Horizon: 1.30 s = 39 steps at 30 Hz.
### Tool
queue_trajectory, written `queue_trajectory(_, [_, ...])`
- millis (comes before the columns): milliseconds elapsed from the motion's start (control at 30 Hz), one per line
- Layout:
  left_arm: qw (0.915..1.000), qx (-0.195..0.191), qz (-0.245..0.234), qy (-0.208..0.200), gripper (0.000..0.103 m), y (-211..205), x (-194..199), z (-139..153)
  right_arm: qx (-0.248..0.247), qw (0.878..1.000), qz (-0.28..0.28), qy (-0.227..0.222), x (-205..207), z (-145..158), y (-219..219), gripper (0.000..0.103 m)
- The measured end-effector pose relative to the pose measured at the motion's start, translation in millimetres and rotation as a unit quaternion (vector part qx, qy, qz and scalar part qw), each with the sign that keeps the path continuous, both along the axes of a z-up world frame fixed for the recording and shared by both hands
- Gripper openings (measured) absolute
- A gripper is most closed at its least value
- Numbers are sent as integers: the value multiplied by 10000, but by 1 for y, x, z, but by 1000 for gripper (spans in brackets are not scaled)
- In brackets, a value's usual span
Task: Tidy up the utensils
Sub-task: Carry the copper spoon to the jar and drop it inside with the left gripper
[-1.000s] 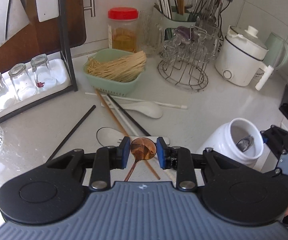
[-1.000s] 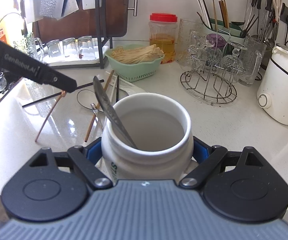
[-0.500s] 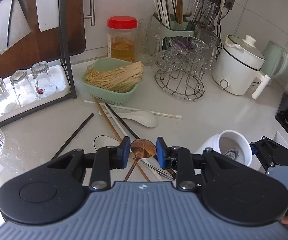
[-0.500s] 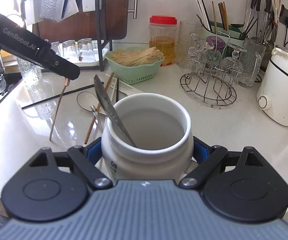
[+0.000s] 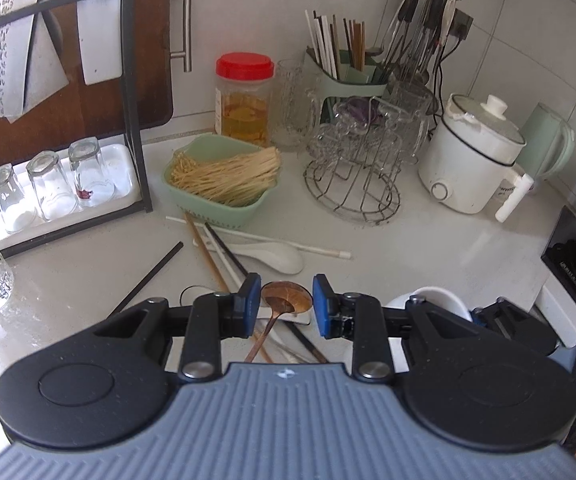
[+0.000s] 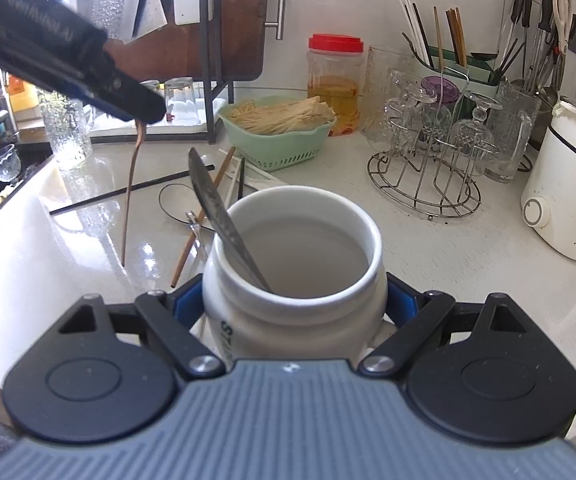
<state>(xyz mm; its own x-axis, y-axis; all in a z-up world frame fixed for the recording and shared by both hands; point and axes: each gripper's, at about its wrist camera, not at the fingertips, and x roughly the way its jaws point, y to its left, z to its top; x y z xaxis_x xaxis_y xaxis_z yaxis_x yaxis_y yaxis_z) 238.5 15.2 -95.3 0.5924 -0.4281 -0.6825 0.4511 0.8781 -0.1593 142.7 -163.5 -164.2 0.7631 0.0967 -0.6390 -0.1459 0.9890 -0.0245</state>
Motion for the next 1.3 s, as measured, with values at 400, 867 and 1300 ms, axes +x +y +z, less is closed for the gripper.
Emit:
queue_trajectory(400, [9977, -434, -64, -515, 32, -20, -9, 76, 19, 10000, 85, -4, 1, 0, -3, 91])
queue_trajectory(867, [9891, -1242, -444, -650, 32, -52, -8, 131, 30, 10000, 62, -39, 2, 0, -2, 91])
queue_trajectory(1300, [9891, -1292, -616, 358, 32, -82, 3, 82, 75, 9999, 99, -91, 1, -1, -4, 91])
